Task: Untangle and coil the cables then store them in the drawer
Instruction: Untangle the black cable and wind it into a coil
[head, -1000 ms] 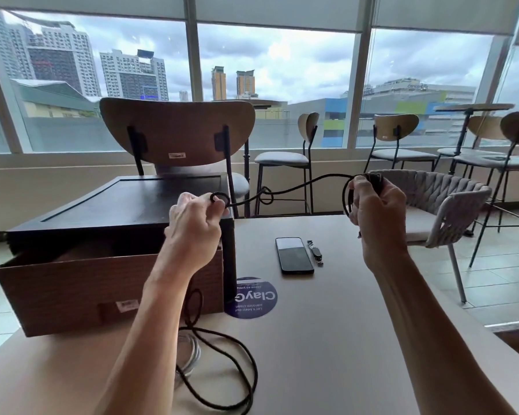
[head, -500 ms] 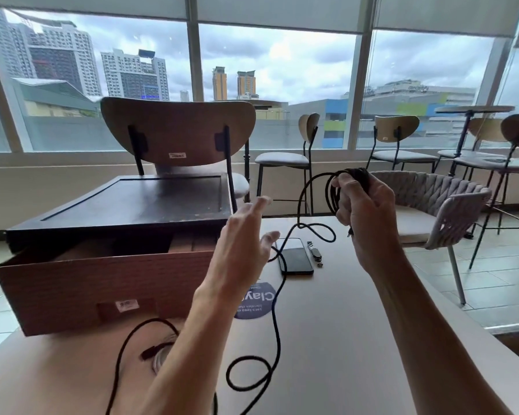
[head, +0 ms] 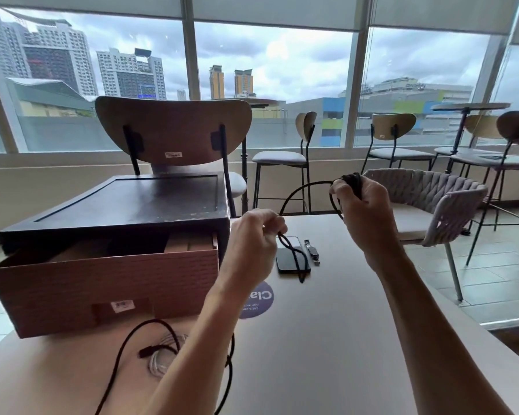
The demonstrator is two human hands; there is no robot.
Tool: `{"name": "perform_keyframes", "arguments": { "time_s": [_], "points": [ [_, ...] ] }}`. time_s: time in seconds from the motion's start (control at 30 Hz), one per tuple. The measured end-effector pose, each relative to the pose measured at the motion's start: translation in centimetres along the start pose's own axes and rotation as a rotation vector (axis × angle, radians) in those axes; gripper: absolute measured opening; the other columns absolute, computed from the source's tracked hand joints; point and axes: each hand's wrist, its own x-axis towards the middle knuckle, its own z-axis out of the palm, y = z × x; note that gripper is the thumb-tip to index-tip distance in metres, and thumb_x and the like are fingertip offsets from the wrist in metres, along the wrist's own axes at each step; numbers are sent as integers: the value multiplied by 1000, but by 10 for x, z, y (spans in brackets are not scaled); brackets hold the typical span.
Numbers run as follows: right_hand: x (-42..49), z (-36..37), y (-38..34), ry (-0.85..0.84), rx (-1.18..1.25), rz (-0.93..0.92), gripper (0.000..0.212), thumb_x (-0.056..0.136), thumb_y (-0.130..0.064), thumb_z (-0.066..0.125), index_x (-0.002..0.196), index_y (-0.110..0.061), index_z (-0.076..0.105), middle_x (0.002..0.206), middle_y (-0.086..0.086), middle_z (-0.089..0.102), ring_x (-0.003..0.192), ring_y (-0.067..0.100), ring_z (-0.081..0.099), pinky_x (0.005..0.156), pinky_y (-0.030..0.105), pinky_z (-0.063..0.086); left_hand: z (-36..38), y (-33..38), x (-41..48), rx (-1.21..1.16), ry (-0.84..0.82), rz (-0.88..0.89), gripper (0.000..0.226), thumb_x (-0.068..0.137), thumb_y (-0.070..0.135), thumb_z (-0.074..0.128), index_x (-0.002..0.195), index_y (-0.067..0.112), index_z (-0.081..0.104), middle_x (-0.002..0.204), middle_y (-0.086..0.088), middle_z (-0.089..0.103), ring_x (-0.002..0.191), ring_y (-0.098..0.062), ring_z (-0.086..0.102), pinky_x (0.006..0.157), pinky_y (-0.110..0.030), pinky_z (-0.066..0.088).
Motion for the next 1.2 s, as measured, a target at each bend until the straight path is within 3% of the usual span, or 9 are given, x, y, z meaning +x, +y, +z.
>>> {"name": "perform_keyframes", "arguments": {
  "time_s": [0.1,0.27,0.37,0.47,0.57,0.67,0.8,0.97,1.2],
  "points": [
    [-2,1,7,-89,92,117,40,94,-29,55,86,11,56,52,-8,34,47,9,29,49,28,28,-12,0,6,70,66,58,21,100,17,60,84,13,73,75,13,61,70,13,56,64,-1,38],
    [-12,12,-1,-376,202,142,46,94,-37,65,77,4,52,56,-3,28,50,10,24,49,26,24,-4,-2,4,100,93,151,14,95,20,67,85,18,77,81,8,67,75,-5,62,70,-20,48],
    [-17,15,-10,-423,223,120,36,89,-35,71,59,-20,57,55,-7,36,51,8,31,49,21,29,1,-1,1,89,71,186,16,95,22,67,85,16,77,80,4,67,74,-9,63,69,-25,49],
    [-21,15,-16,-442,291,131,22,88,-24,72,67,-24,69,51,-12,46,48,5,38,47,18,32,2,0,-1,64,55,219,15,96,23,66,90,17,78,77,0,66,71,-11,61,65,-23,47],
    [-22,16,-18,-408,306,138,15,88,-13,73,73,-15,69,50,-13,50,47,2,43,47,16,35,0,1,-1,84,-8,237,10,93,23,70,98,20,79,77,0,66,70,-9,60,65,-20,47],
    [-18,15,-20,-304,283,182,27,86,-12,74,62,-20,67,48,-15,51,45,0,43,50,16,35,-8,-2,1,77,-86,155,6,87,21,76,93,22,78,80,10,71,76,2,64,69,-12,46],
    [-10,-3,-16,-132,356,282,30,87,-9,73,61,-19,61,42,-16,41,38,1,33,51,21,32,-27,-9,8,16,82,73,8,88,14,75,88,21,79,69,18,66,64,6,60,61,-5,41],
    [-6,-3,-14,45,478,308,34,87,-5,70,60,-20,56,44,-13,36,41,6,26,45,24,25,-34,-11,9,130,250,44,12,92,9,69,89,18,77,75,17,63,64,5,57,61,-3,43],
    [-4,-1,-5,226,547,296,34,86,-2,69,61,-17,53,50,-6,35,41,7,26,43,23,22,-70,-27,13,165,146,-94,26,99,9,59,79,17,73,66,13,65,63,0,59,54,-5,40]
  ]
}}
